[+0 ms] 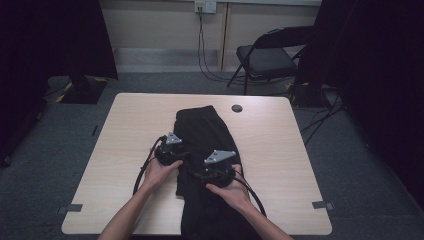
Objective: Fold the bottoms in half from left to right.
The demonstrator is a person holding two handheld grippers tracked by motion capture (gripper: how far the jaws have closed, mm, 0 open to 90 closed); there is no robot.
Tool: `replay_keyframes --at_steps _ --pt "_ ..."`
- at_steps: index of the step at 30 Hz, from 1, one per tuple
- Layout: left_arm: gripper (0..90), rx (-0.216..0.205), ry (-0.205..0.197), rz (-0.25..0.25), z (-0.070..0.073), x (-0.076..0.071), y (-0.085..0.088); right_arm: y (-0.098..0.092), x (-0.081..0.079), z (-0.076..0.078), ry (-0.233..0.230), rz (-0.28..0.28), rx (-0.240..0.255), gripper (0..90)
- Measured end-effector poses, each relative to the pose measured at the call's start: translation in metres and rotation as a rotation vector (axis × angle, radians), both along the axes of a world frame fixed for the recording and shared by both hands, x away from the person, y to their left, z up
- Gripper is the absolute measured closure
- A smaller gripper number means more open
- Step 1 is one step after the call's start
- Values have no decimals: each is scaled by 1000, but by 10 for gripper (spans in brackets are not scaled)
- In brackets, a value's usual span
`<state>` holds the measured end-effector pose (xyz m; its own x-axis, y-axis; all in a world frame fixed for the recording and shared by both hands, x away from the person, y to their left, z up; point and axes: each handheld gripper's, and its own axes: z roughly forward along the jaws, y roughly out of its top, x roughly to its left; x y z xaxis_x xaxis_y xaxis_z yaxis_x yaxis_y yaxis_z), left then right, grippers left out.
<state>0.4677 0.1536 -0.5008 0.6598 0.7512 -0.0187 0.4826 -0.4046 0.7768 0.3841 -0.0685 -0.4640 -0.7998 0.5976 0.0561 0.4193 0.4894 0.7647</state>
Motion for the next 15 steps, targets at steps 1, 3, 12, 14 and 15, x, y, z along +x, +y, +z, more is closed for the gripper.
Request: replay_keyframes --at_steps 1,3,12,14,15 --pt "593 7 -3 1 0 1 1 -6 -8 3 3 16 -2 511" --pt "590 14 6 16 1 0 0 -18 -27 4 11 43 -14 512" --pt "552 -119 59 -46 22 -28 0 -48 -68 -12 80 80 -48 463" --pt "551 -110 60 -75 25 -39 -1 -49 -66 -20 102 72 -60 427" --pt "548 -106 71 -95 24 -45 -2 -49 -66 -22 108 72 -82 423"
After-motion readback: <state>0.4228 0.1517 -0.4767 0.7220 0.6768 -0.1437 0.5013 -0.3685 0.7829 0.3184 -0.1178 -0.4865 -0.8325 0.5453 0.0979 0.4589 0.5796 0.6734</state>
